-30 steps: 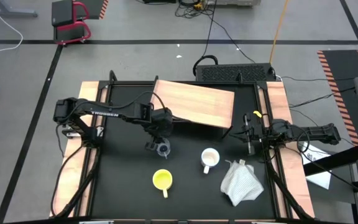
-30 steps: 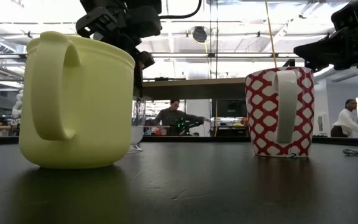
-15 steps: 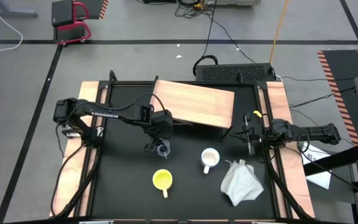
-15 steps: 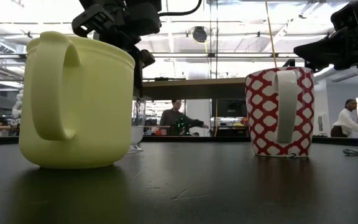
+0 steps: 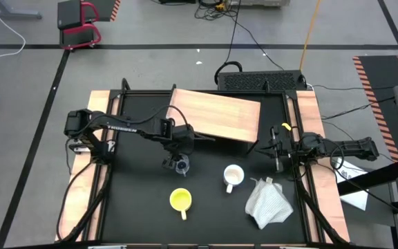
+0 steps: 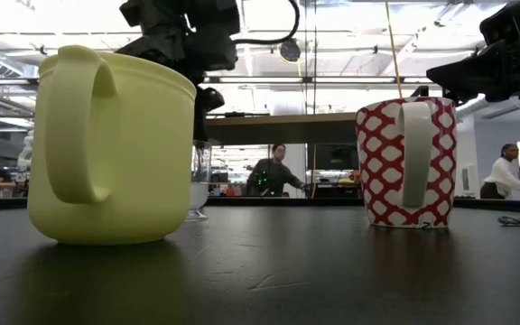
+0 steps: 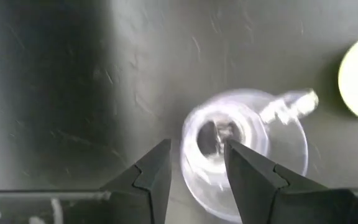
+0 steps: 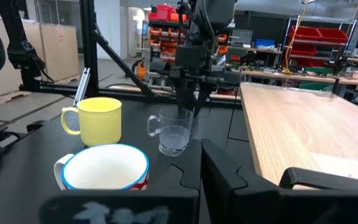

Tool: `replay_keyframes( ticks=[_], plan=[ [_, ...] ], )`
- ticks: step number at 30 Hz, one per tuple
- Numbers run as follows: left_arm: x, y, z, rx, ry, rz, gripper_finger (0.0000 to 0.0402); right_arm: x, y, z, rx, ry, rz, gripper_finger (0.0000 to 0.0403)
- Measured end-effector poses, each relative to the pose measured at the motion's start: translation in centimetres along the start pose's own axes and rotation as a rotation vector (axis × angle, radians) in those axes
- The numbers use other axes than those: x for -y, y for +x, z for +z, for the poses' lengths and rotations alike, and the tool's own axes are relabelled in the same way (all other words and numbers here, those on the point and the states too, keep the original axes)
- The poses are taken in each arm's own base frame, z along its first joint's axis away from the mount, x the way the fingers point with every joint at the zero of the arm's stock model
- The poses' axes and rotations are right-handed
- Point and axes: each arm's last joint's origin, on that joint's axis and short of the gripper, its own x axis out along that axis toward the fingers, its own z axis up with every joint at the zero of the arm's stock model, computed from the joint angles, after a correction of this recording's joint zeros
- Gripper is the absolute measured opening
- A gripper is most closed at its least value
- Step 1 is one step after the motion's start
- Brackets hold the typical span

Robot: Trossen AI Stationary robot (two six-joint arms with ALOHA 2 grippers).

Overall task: Stack small to large cups/mugs on shelf
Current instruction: Put the transparent mug on the shelf

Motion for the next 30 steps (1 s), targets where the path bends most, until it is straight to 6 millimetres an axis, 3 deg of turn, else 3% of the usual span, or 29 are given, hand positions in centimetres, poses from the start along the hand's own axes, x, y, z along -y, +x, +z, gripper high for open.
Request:
replay_keyframes(
  ticks=[23, 30],
  plan=[
    [-0.9, 1.6, -0.2, -0.041, 0.002, 0.0, 0.0146, 0.0, 0.0, -0.1, -0.009, 0.0, 0.001, 0.0],
    [-1.2, 1.9, -0.2, -0.042, -0.002, 0.001, 0.0104, 0.0, 0.1, -0.1, -0.009, 0.0, 0.001, 0.0]
  ],
)
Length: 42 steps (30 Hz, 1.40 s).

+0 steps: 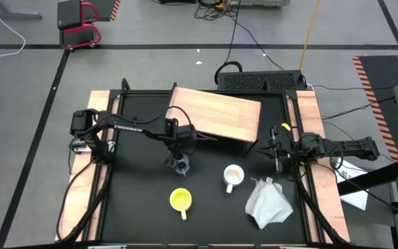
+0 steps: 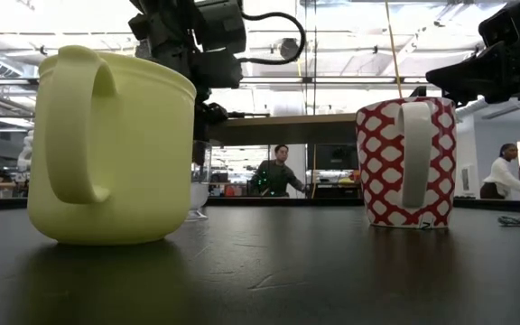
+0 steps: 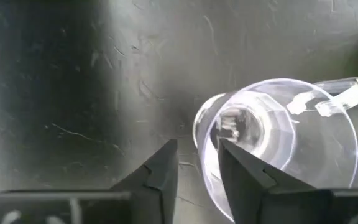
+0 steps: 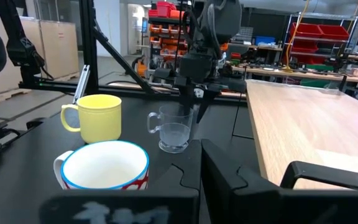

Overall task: Stack small to large cups/mugs on shelf
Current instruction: Put the transparent mug on the shelf

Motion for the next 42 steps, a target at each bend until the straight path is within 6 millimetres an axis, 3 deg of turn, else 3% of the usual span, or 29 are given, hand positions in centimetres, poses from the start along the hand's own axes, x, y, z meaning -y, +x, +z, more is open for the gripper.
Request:
replay_keyframes(
  ticks=[7, 15, 25, 31, 42],
  plan=[
    [0.0, -0.1, 0.0, 0.005, -0.014, 0.01, 0.001, 0.0, 0.0, 0.0, 0.0, 0.0, 0.0, 0.0],
    [0.1, -0.5, 0.0, 0.014, -0.016, 0.003, 0.0004, 0.0, 0.0, 0.0, 0.0, 0.0, 0.0, 0.0],
    [0.8, -4.7, -0.2, 0.127, 0.003, 0.059, 0.0002, 0.0, 0.0, 0.0, 0.001, 0.0, 0.0, 0.0],
    [1.1, -6.2, -0.4, 0.161, 0.001, 0.074, 0.0001, 0.0, 0.0, 0.0, 0.001, 0.0, 0.0, 0.0],
    [1.3, -6.4, -0.9, 0.114, 0.005, 0.074, 0.0001, 0.0, 0.0, 0.0, 0.0, 0.0, 0.0, 0.0]
  ],
)
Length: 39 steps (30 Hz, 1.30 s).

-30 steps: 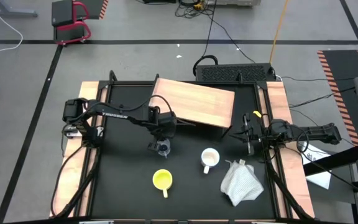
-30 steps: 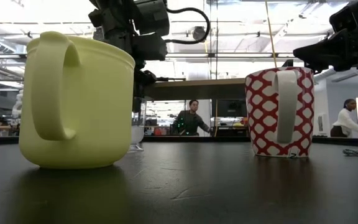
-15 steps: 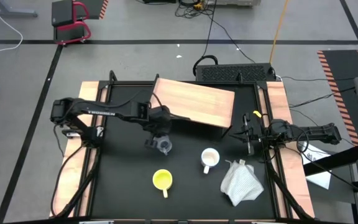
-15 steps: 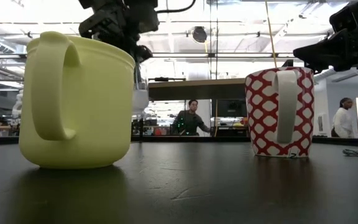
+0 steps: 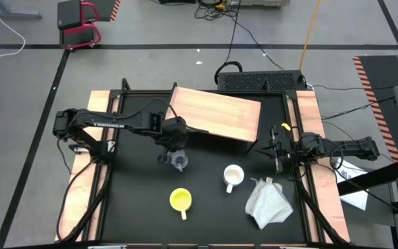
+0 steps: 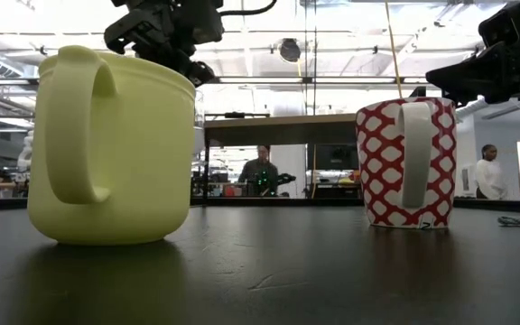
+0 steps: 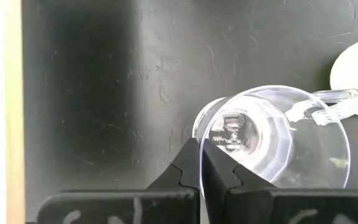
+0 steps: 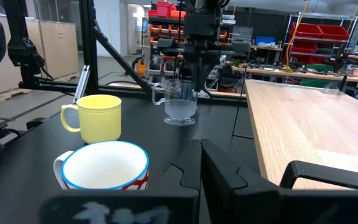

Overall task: Stack small to large cups/mugs on shelf
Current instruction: Put the transparent mug on the shelf

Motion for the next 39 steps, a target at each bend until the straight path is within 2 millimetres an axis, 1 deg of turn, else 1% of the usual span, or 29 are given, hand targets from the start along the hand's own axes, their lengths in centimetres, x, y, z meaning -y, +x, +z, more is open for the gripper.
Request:
replay_keyframes(
  ticks=[5, 8, 13, 17, 25, 31, 34, 39],
  plan=[
    [0.2, -1.8, -0.1, 0.039, 0.026, 0.051, 0.0, 0.0, 0.0, 0.0, 0.001, 0.0, 0.0, 0.0],
    [0.3, -3.5, -0.3, 0.086, 0.03, 0.078, 0.0, 0.0, 0.0, 0.0, 0.001, 0.0, 0.0, 0.0],
    [0.5, -5.6, -1.0, 0.118, 0.018, 0.119, 0.0, 0.0, 0.0, 0.0, 0.001, 0.0, 0.0, 0.0],
    [0.9, -6.9, -1.6, 0.132, 0.015, 0.139, 0.0, 0.0, 0.0, 0.0, 0.001, 0.0, 0.0, 0.0],
    [1.3, -8.3, -2.3, 0.144, 0.005, 0.146, 0.0, 0.0, 0.0, 0.0, 0.001, 0.0, 0.0, 0.0],
    [1.1, -8.5, -3.4, 0.05, -0.064, 0.169, 0.0, 0.0, 0.0, 0.0, 0.001, 0.009, 0.0, 0.0],
    [0.6, -8.4, -3.6, 0.033, -0.092, 0.172, 0.0, 0.0, 0.0, 0.0, 0.001, 0.01, 0.0, 0.0],
    [0.3, -8.5, -3.8, 0.031, -0.09, 0.172, 0.0, 0.0, 0.0, 0.0, 0.002, 0.004, 0.0, 0.0]
  ],
)
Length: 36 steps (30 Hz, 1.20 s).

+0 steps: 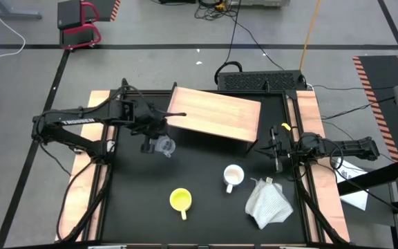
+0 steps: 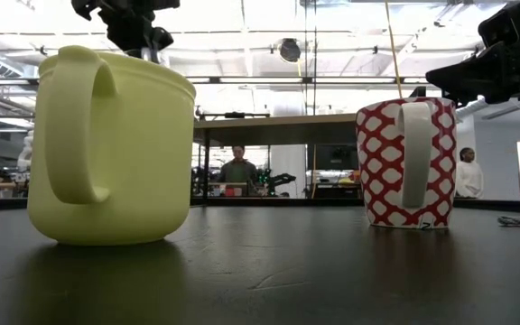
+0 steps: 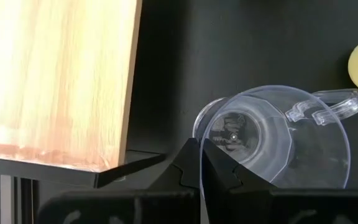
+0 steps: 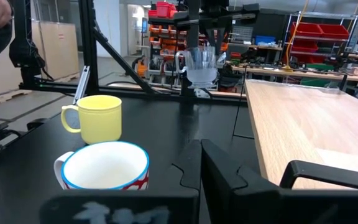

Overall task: Stack small to large cups/mugs on shelf
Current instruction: Put the transparent mug on the shelf

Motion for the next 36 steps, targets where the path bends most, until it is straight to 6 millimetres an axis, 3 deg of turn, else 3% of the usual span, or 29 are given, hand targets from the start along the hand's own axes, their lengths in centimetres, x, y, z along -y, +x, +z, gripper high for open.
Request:
replay_keyframes(
  ticks=[6, 12, 16, 28, 36],
  plan=[
    [-0.1, -2.0, 0.2, 0.035, 0.014, 0.004, 0.0, 0.0, 0.0, 0.0, 0.001, -0.003, 0.0, 0.0],
    [0.2, -5.2, 0.1, 0.257, 0.039, 0.0, 0.0, 0.0, 0.0, 0.0, 0.0, -0.003, 0.0, 0.0],
    [0.6, -6.2, -0.6, 0.37, 0.048, -0.001, 0.0, 0.0, 0.0, 0.0, 0.001, 0.015, 0.0, 0.0],
    [1.6, -4.2, -3.0, 0.531, 0.04, -0.015, 0.0, 0.0, 0.0, 0.0, 0.0, 0.022, 0.0, 0.0],
    [2.3, -1.5, -5.1, 0.632, 0.012, -0.004, 0.0, 0.0, 0.0, 0.0, 0.0, 0.022, 0.001, 0.0]
  ],
)
